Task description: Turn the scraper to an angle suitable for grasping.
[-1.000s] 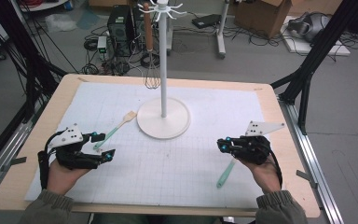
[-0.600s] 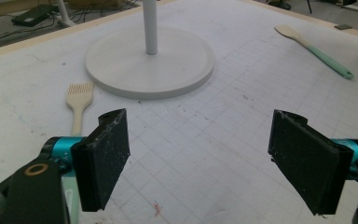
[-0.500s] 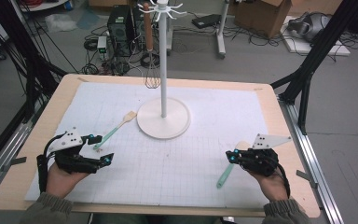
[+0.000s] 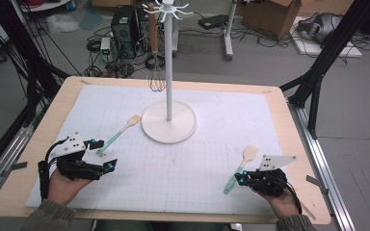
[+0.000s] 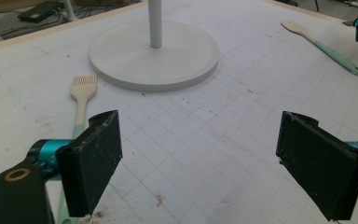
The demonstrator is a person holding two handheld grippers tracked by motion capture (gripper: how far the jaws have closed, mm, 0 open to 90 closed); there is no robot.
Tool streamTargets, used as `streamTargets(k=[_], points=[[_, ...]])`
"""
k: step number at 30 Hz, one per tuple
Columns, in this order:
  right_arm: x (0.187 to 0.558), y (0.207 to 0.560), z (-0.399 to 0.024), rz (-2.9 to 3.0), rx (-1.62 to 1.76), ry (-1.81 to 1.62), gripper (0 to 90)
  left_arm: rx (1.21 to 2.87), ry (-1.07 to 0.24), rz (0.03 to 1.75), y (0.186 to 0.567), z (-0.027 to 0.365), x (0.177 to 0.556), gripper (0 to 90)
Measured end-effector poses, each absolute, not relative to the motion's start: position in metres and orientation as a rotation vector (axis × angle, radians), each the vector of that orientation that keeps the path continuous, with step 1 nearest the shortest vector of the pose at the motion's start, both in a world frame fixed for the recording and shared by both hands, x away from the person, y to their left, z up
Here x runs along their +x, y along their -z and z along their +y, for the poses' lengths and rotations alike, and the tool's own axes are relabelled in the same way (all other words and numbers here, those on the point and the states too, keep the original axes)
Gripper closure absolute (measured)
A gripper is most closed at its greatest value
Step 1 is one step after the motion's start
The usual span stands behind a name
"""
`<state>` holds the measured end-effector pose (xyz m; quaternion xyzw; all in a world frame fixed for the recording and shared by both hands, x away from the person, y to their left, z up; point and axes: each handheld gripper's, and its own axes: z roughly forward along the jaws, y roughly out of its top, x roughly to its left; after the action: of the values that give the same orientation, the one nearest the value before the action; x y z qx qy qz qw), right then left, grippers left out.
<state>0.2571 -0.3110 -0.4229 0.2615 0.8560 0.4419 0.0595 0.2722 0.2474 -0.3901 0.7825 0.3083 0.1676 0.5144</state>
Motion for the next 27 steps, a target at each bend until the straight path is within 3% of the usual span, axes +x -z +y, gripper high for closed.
streamTargets(k=[13, 27], points=[[0.256, 0.445, -0.306, 2.673, 0.74, -1.255, 89.3, 1.881, -0.402, 0.74, 0.39, 0.248, 0.273, 14.5], [0.266, 0.445, -0.288, 2.679, 0.702, -1.215, 89.3, 1.88, -0.401, 0.739, 0.39, 0.248, 0.273, 14.5]])
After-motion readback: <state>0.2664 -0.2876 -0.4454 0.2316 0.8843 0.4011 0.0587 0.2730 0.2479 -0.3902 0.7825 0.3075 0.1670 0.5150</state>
